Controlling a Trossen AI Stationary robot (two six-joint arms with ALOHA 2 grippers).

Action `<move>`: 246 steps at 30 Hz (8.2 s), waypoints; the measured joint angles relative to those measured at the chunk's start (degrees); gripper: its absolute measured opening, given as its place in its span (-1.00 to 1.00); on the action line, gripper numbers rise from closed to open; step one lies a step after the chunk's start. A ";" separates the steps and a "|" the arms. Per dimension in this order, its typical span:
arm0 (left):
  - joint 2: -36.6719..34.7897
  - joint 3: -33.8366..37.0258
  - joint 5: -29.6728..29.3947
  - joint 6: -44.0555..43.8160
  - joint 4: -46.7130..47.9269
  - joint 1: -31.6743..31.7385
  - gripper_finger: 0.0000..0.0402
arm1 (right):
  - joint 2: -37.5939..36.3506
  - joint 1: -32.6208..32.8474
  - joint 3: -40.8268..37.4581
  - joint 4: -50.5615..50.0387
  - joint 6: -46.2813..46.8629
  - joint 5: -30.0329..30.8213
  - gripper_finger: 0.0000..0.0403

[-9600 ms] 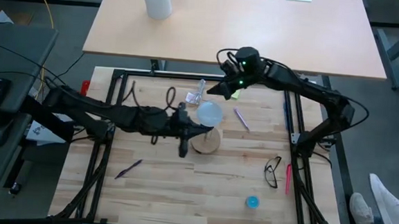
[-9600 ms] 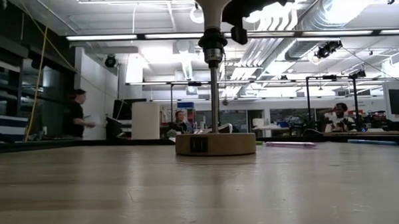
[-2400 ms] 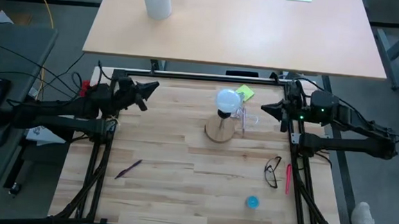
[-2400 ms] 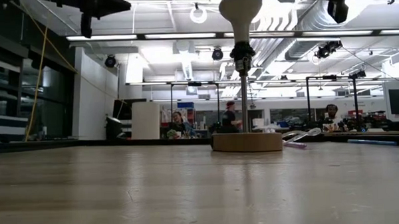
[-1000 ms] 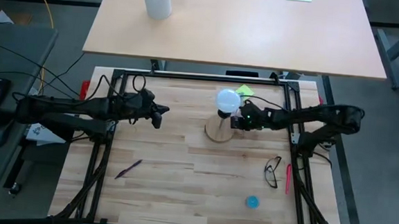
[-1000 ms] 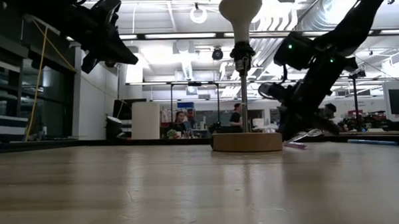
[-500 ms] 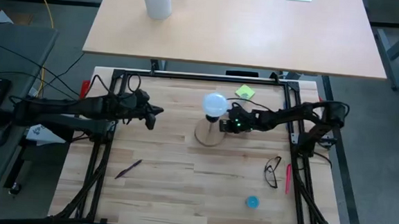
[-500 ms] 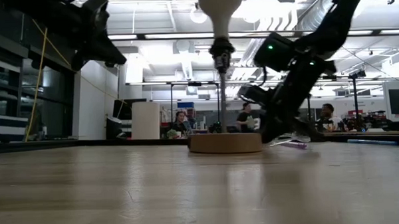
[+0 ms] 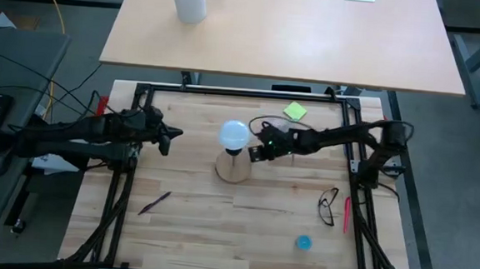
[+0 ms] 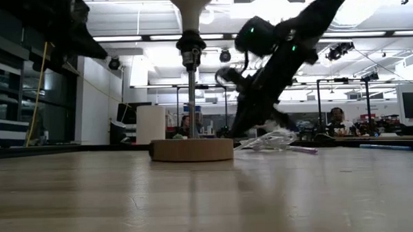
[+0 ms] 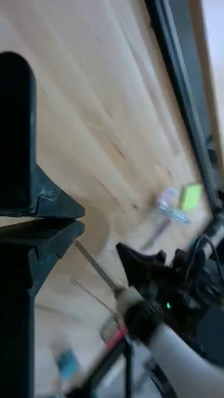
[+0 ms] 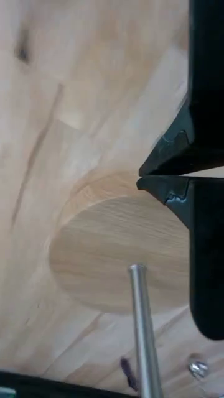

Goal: Screw lightbulb
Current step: Insert the light bulb into the lamp, then remove the lightbulb from the lamp

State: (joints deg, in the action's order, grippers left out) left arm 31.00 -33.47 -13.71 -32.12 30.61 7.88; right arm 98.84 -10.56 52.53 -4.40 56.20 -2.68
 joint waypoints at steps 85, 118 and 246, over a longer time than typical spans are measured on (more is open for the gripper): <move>28.18 -24.68 -11.31 25.23 -12.97 -2.61 -1.00 | -19.45 9.04 24.55 -25.83 -23.51 -6.43 -1.00; 39.21 -24.72 27.50 23.20 -27.52 8.16 -1.00 | -9.24 20.16 24.55 -3.08 -14.89 21.54 -1.00; 31.40 -24.28 18.58 17.48 -18.40 4.97 -1.00 | -8.85 16.53 24.52 0.01 -31.68 5.64 -1.00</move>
State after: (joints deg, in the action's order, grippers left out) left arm 62.40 -57.76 4.86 -14.64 12.21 12.85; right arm 90.00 5.97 77.06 -4.39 24.52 2.96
